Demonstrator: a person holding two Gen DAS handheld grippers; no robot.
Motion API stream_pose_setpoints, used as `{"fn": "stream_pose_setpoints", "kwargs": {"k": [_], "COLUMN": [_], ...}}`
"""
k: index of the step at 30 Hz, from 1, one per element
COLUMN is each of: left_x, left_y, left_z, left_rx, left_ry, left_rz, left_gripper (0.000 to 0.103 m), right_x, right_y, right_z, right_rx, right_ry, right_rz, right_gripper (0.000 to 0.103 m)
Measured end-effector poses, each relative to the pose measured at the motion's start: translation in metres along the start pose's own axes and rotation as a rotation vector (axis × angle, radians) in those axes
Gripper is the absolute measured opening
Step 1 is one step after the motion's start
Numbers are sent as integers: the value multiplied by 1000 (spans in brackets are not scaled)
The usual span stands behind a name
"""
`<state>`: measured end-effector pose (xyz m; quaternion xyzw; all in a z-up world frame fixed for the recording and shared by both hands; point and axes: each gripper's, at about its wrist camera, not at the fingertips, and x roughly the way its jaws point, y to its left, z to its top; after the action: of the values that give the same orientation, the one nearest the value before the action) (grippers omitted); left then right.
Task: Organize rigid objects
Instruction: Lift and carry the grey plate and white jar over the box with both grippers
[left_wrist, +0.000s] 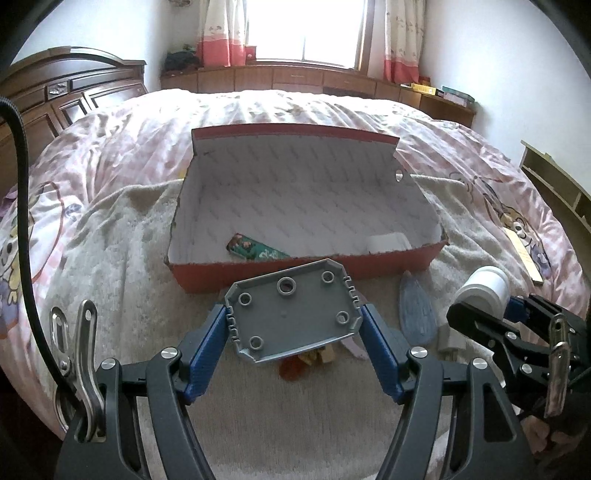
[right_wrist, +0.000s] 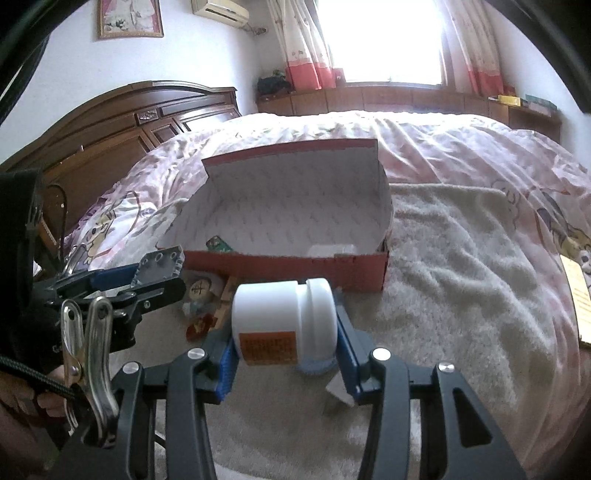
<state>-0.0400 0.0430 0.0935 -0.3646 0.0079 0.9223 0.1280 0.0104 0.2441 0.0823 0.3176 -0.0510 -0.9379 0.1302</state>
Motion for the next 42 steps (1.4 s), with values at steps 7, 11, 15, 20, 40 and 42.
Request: {"fn": "stream_pose_setpoints", "kwargs": {"k": [7,11,15,20,40,42], "left_x": [4,8,13,22,59,63], "left_y": [2,1,1,0,5,7], "left_z": [18,28,36,46,74,74], "left_rx": [6,12,14,18,22,19], "left_ry": [-22,-32,-36,-40,-33,-27], "left_rz": [4,7,7,8,21,22], "left_gripper": [72,72,72,72,72,72], "right_x": [6,11,16,23,58,63], "right_y": [-5,-7,-10,-14,-25,-27], "right_z": [18,30,41,53,81,83], "right_rx": [2,1,7,9,8,11], "right_ry": [-19,-35,-48,-62,-67,-62], "right_rz": [-6,-8,-8,-12,-44,-49], "right_gripper": [48,48,48,48,48,48]}}
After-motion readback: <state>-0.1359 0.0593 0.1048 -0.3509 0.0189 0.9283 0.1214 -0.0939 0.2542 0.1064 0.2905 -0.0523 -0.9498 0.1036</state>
